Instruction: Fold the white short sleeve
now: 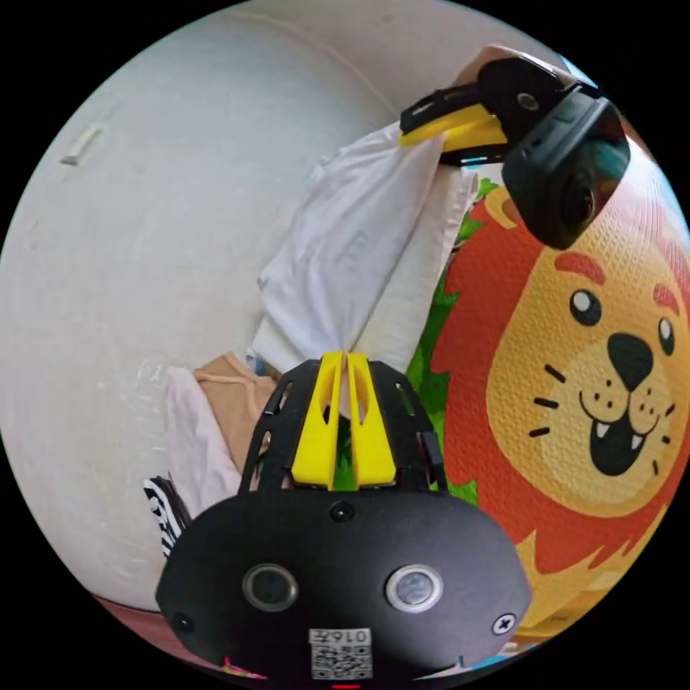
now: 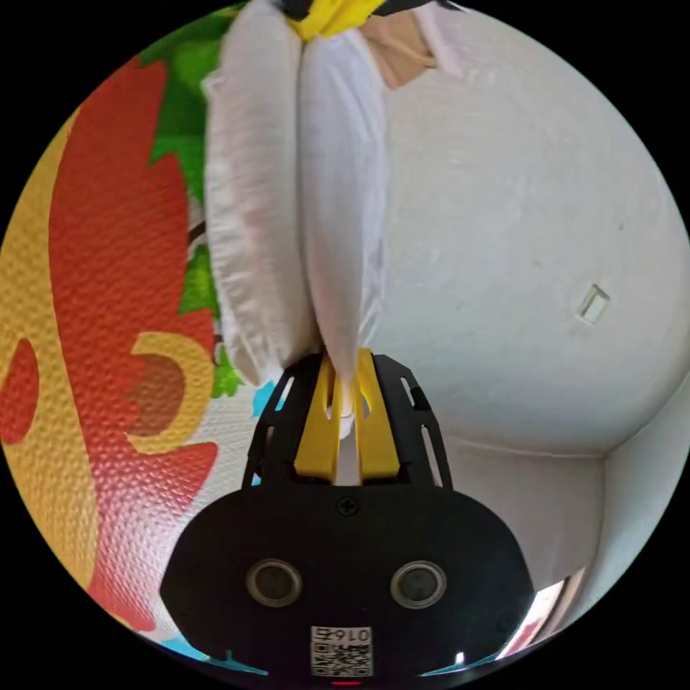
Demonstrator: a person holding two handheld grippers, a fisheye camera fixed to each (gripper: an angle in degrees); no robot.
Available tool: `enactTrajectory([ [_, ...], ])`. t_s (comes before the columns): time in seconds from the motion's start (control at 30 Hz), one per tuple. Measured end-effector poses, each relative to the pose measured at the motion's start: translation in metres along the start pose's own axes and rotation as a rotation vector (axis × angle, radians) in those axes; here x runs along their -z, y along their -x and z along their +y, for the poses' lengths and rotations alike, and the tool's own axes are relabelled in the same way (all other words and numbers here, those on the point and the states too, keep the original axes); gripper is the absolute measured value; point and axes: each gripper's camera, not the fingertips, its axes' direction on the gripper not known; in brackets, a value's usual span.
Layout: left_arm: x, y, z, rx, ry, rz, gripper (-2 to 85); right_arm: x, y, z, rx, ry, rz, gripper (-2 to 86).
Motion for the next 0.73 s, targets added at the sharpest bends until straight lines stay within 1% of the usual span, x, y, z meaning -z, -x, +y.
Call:
enactTrajectory([
  [0.03,0.004,-0.002,0.006,-0.001,-0.026,-0.029,-0.9,-0.001,0.031,0.002,0.030,-0.008,0.077,2.0],
  [0.07,0.010,0.000,0.015,-0.009,-0.039,-0.009,-0.9,-0.002,0.056,0.011,0.054,-0.028,0.207,2.2],
  [0.1,0.016,0.006,0.026,-0.042,-0.030,0.030,-0.9,-0.002,0.064,0.018,0.045,-0.039,0.243,2.3],
  [0.13,0.019,0.011,0.032,-0.032,-0.028,0.040,-0.9,0.000,0.075,0.033,0.008,-0.082,0.230,2.9],
  [0.17,0.026,0.021,0.046,0.009,-0.039,0.058,-1.0,0.005,0.082,0.050,-0.023,-0.133,0.170,3.5],
  [0.23,0.037,0.036,0.073,0.074,-0.053,0.142,-1.0,0.011,0.089,0.073,-0.045,-0.169,0.099,4.0],
  [0.27,0.043,0.045,0.095,0.099,-0.059,0.224,-1.0,0.014,0.092,0.087,-0.045,-0.157,0.056,4.0],
  [0.3,0.051,0.057,0.121,0.169,-0.074,0.275,-1.0,0.016,0.093,0.095,-0.054,-0.158,0.030,3.4],
  [0.33,0.055,0.064,0.136,0.208,-0.086,0.286,-1.0,0.021,0.093,0.112,-0.072,-0.161,-0.036,2.4],
  [0.4,0.072,0.099,0.203,0.424,-0.138,0.292,-0.9,0.027,0.087,0.139,-0.157,-0.143,-0.128,1.1],
  [0.43,0.075,0.108,0.221,0.463,-0.148,0.281,-0.9,0.037,0.080,0.158,-0.236,-0.154,-0.186,0.6],
  [0.47,0.082,0.128,0.258,0.579,-0.158,0.231,-0.9,0.051,0.071,0.179,-0.350,-0.193,-0.236,0.3],
  [0.5,0.086,0.148,0.295,0.708,-0.155,0.167,-0.9,0.061,0.067,0.189,-0.415,-0.216,-0.258,0.1],
  [0.57,0.089,0.175,0.346,0.855,-0.139,0.082,-0.7,0.103,0.052,0.230,-0.698,-0.321,-0.373,-0.2],
  [0.6,0.090,0.188,0.372,0.891,-0.119,0.026,-0.6,0.114,0.050,0.239,-0.759,-0.347,-0.417,-0.2],
  [0.63,0.090,0.194,0.383,0.900,-0.101,-0.008,-0.4,0.133,0.050,0.254,-0.855,-0.400,-0.517,-0.3],
  [0.67,0.089,0.202,0.399,0.905,-0.056,-0.080,0.0,0.152,0.055,0.265,-0.903,-0.476,-0.613,-0.3],
  [0.7,0.087,0.208,0.410,0.898,-0.003,-0.146,1.4,0.160,0.059,0.268,-0.913,-0.523,-0.653,-0.4],
  [0.73,0.087,0.211,0.414,0.894,0.022,-0.175,2.0,0.176,0.068,0.272,-0.909,-0.628,-0.712,-0.4],
])
